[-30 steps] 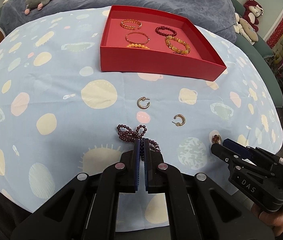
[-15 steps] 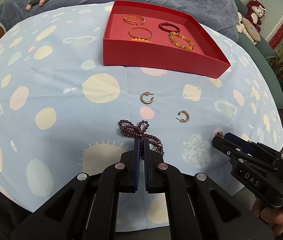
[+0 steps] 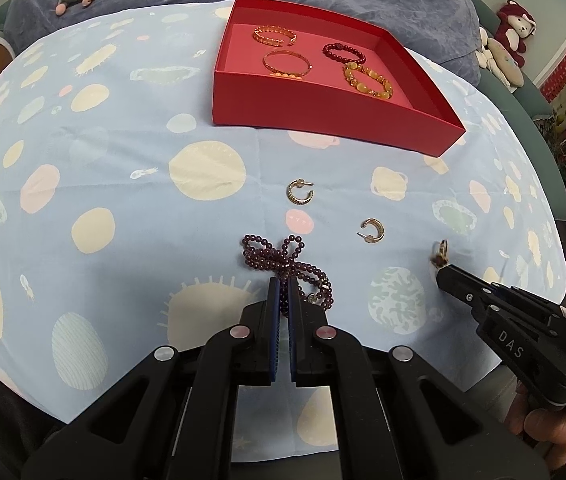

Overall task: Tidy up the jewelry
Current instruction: 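Hold the garnet strand in the left tool while the right tool grasps the gold ring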

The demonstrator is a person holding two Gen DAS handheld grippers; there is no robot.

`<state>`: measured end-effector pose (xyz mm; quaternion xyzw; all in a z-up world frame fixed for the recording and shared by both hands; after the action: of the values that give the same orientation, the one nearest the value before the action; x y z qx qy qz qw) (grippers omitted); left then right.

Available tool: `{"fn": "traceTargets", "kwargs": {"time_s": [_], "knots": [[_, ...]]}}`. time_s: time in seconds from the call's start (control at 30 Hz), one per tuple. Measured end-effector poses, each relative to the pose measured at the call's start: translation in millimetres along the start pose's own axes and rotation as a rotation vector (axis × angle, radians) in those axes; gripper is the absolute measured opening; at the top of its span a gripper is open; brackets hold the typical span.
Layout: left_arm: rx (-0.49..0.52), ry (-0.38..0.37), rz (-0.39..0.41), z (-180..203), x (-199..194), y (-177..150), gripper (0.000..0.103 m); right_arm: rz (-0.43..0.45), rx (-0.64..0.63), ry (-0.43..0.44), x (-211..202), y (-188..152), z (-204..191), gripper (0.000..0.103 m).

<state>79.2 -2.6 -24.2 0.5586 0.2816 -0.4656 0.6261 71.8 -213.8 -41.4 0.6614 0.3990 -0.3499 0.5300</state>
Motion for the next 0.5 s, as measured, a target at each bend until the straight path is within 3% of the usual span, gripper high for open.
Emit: {"fn": "traceTargets", "kwargs": {"time_s": [0.17, 0.3, 0.5], "knots": [[0.001, -0.005, 0.006, 1.4, -2.0, 3.0, 0.003, -0.004, 0.003, 0.006, -0.4, -1.3, 0.8, 0.0], [0.002, -0.006, 0.003, 1.4, -1.8, 3.5, 0.003, 0.019, -0.012, -0.001, -7.4, 0.6, -2.4, 0.008], [0.0, -0.004, 0.0, 1.8, -0.3, 3.3, 0.003, 0.03, -0.035, 0.006, -6.3, 12.3, -11.7, 0.009]]}}
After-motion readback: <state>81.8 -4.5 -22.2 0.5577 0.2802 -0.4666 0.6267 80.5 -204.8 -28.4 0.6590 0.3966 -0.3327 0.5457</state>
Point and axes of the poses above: each gripper's, at about its wrist camera, not at the fingertips, and x roughly the way its jaws point, z to its right, y to its top, the point moved 3 cm from there along x, roughly the way its jaws point, and after that the axes turned 2 degrees about z, right-handed, at the moved point
